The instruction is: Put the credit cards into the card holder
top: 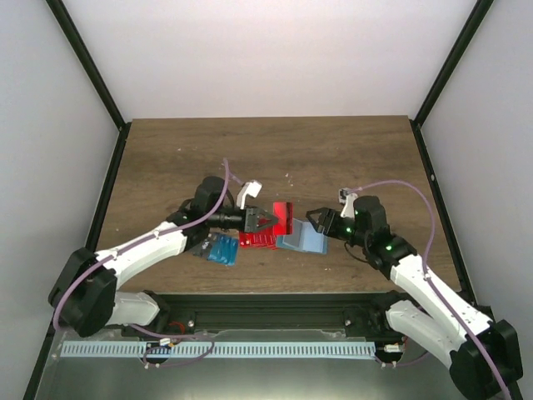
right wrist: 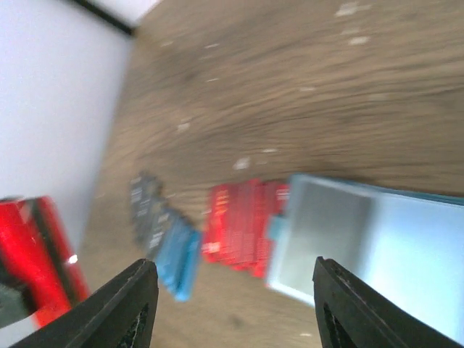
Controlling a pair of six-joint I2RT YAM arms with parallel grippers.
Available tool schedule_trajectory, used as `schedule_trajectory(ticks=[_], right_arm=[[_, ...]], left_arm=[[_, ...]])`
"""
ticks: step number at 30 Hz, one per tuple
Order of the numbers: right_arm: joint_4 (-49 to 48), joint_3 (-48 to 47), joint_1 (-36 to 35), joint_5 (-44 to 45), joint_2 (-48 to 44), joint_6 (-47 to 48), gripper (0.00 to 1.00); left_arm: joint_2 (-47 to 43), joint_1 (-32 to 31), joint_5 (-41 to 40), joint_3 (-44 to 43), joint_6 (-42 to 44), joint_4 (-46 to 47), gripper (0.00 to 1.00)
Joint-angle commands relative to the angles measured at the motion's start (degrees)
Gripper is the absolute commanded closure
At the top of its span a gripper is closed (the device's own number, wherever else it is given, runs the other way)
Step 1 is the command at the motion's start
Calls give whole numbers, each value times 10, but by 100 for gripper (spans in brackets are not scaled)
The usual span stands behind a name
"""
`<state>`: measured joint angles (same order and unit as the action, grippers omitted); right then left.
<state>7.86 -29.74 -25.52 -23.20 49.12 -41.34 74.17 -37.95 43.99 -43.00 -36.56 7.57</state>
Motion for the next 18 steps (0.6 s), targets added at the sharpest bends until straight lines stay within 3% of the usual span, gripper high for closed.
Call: schedule_trajectory(ticks=[1, 5, 18], right_arm=[[151, -21, 3, 231, -19, -53, 39], [177, -8, 3, 277, -19, -84, 37], [103, 47, 3, 254, 27, -101, 37]], left_arm=[[29, -2, -29, -13, 14, -30, 96], [68, -10, -34, -30, 16, -39, 96], [189, -32, -67, -99, 13, -52, 96]])
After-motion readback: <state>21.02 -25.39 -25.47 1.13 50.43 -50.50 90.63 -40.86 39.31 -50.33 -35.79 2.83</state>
